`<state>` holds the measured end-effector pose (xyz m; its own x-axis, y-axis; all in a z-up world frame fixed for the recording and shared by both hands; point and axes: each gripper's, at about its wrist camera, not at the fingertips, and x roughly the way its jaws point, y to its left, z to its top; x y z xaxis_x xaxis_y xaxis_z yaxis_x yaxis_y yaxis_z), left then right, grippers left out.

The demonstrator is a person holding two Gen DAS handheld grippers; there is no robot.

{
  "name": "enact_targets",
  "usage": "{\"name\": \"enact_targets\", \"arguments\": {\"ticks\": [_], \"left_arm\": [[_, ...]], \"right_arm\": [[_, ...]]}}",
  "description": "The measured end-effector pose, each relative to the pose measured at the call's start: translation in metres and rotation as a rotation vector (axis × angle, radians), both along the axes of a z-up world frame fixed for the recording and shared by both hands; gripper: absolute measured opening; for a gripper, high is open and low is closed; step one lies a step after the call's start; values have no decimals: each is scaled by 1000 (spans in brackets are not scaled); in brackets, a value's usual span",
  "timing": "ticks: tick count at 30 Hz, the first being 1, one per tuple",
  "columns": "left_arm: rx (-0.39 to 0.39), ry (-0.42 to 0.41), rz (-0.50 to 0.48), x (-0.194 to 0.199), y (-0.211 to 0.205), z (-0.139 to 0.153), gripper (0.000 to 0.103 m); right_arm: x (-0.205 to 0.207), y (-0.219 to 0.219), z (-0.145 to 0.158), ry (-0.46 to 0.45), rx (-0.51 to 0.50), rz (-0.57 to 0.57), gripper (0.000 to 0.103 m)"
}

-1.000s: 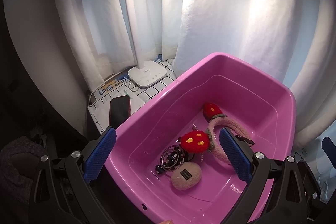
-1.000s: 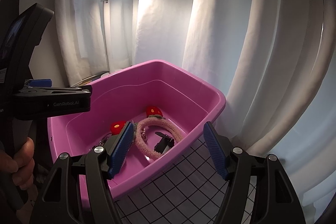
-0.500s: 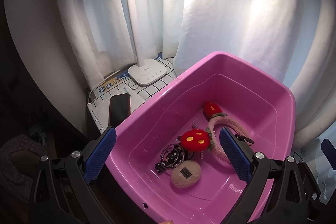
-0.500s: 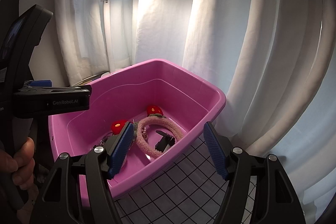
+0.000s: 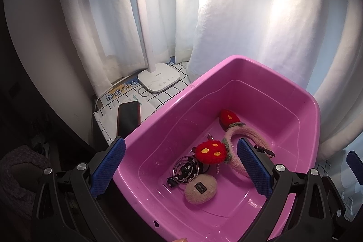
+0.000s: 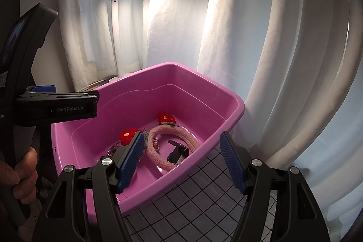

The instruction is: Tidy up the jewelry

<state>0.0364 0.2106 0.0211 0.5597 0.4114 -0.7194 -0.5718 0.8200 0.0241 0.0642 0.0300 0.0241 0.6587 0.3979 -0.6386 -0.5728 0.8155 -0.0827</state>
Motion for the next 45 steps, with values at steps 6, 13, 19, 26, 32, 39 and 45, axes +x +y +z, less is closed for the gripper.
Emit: {"name": "enact_targets", "arguments": {"ticks": [6,13,19,26,32,39,45], "left_arm": [[3,-2,10,2,0,0,97],[2,-1,23,3,3,-2,97],[-5,8,18,4,4,-3,97],[-8,14,10,5,3,-6,97],[-12,19,10,5,2,-7,97],[-11,26,9,5,3,-8,97],[-4,28,0,4,3,-9,97]], "right_arm": [[1,1,-1,2,-5,0,66],[2,3,-2,7,-9,3,66],[3,2,-2,8,-7,3,66],[3,3,-2,10,-8,2,66],[2,2,-4,13,-9,2,66],[-1,2,-7,20,-16,7,66],[-1,3,-7,21,-21,8,66]]}}
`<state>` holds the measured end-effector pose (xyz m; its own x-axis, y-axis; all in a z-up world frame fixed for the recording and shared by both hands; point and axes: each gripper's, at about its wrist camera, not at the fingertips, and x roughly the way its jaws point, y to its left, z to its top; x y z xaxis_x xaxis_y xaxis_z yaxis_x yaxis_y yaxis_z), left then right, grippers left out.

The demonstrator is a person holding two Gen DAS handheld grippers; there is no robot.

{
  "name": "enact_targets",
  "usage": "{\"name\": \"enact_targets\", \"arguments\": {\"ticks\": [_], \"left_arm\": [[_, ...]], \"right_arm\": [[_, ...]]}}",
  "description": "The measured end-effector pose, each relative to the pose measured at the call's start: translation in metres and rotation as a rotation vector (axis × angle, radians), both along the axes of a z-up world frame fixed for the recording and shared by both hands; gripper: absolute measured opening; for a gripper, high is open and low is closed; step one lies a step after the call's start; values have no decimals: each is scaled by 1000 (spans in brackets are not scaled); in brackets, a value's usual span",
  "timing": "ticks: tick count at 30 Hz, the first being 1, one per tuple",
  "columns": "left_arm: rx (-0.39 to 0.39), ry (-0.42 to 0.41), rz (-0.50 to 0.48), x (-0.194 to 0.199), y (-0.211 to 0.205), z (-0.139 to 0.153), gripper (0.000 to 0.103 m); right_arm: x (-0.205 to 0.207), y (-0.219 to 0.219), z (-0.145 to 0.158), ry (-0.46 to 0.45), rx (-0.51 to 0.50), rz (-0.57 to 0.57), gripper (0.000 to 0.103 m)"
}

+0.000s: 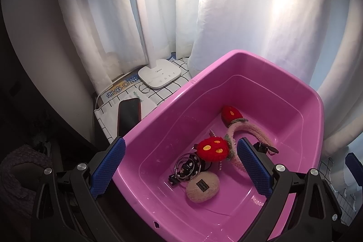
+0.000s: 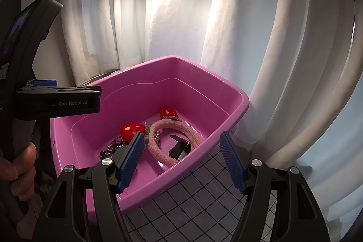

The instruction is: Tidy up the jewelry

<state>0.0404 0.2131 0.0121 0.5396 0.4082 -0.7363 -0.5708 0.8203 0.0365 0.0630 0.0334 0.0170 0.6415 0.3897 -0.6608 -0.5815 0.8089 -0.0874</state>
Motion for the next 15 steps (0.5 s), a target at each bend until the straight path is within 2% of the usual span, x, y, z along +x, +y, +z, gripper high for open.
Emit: {"name": "enact_targets", "arguments": {"ticks": [3,15], "left_arm": [[38,-9,-10,-2,-5,1,97],[20,5,16,0,2,0,97]], "right_arm": [[0,0,0,0,0,2,66],[-1,-1,1,1,2,5,66]]}}
